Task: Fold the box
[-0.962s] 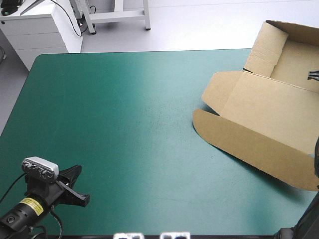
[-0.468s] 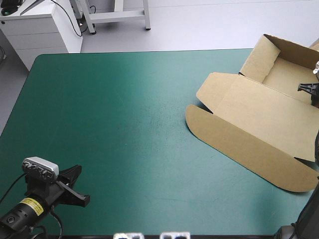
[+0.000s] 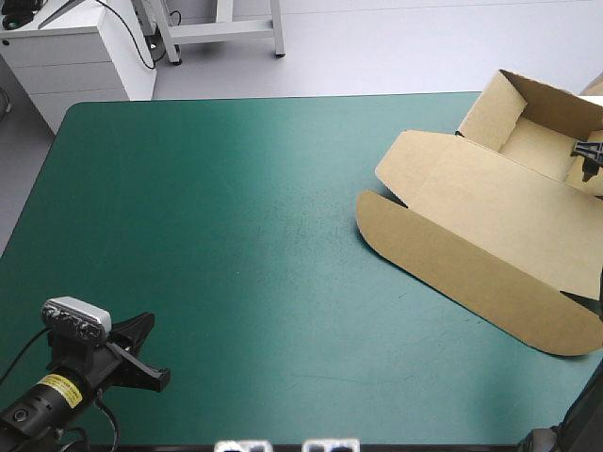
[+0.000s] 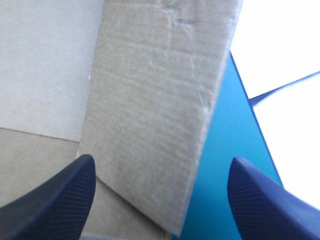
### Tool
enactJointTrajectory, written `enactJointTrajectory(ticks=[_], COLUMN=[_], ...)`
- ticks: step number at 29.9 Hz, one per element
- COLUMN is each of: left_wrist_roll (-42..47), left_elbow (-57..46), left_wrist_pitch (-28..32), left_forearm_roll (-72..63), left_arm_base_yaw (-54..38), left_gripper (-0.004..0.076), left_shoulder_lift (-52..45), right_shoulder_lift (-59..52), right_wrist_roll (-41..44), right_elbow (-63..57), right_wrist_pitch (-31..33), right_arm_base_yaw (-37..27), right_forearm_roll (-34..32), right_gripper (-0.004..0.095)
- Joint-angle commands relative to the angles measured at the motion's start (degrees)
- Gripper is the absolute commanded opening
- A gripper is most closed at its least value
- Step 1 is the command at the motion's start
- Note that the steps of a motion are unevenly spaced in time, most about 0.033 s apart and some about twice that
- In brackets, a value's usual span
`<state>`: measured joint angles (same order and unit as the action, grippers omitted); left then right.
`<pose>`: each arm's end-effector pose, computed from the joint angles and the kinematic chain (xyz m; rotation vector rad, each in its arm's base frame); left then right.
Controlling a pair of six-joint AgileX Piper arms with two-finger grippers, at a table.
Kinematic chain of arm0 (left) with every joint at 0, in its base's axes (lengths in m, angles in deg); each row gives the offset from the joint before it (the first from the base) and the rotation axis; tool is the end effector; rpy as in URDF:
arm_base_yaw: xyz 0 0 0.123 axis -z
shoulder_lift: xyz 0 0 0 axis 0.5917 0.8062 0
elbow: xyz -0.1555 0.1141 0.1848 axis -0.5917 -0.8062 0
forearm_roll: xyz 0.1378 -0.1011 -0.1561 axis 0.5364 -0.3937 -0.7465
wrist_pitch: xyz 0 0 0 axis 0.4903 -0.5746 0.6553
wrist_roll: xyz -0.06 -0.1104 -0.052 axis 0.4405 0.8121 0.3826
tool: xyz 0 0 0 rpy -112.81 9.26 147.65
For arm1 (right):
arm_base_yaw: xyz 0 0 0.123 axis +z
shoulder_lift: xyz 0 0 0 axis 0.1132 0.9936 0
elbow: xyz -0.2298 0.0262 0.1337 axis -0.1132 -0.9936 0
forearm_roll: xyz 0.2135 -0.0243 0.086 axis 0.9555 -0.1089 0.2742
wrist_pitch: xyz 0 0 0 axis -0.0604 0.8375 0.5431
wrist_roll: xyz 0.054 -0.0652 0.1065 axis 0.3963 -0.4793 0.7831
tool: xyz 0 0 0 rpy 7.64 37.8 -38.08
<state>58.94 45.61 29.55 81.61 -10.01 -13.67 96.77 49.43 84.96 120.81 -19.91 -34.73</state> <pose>0.1003 -0.0468 0.2607 0.4092 2.0281 -0.2964 0.3948 -0.1969 0.2519 0.5871 2.6851 -0.1447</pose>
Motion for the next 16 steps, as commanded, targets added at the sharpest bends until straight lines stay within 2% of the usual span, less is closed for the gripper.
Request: enactJointTrajectory(ticks=[1, 6, 9, 12, 16], left_wrist_roll=[0.2, 0.2, 0.0, 0.0, 0.0], left_elbow=[1.5, 1.5, 1.5, 1.5, 1.5], left_wrist_pitch=[3.7, 3.7, 3.7, 3.6, 3.3], left_forearm_roll=[-0.1, -0.1, -0.1, -0.8, -3.2], left_arm_base_yaw=[0.2, 0.2, 0.2, 0.2, 0.2], left_gripper=[-0.0008, -0.0008, -0.0008, -0.0008, -0.0008], left_shoulder_lift=[0.4, 0.4, 0.4, 0.4, 0.4], right_shoulder_lift=[-8.9, -17.7, -22.4, -26.3, -31.6], right_wrist_roll=[0.2, -2.5, -4.7, -6.1, -10.3], right_elbow=[1.8, -1.2, -4.6, -9.3, -17.5], right_wrist_pitch=[0.7, 0.7, 0.7, 0.7, 0.7], right_arm_base_yaw=[-0.5, -0.1, 1.0, 3.8, 11.0], right_forearm_roll=[2.0, 12.5, 17.6, 19.7, 19.6], right_gripper=[0.0699, 0.0683, 0.0598, 0.0430, 0.0108])
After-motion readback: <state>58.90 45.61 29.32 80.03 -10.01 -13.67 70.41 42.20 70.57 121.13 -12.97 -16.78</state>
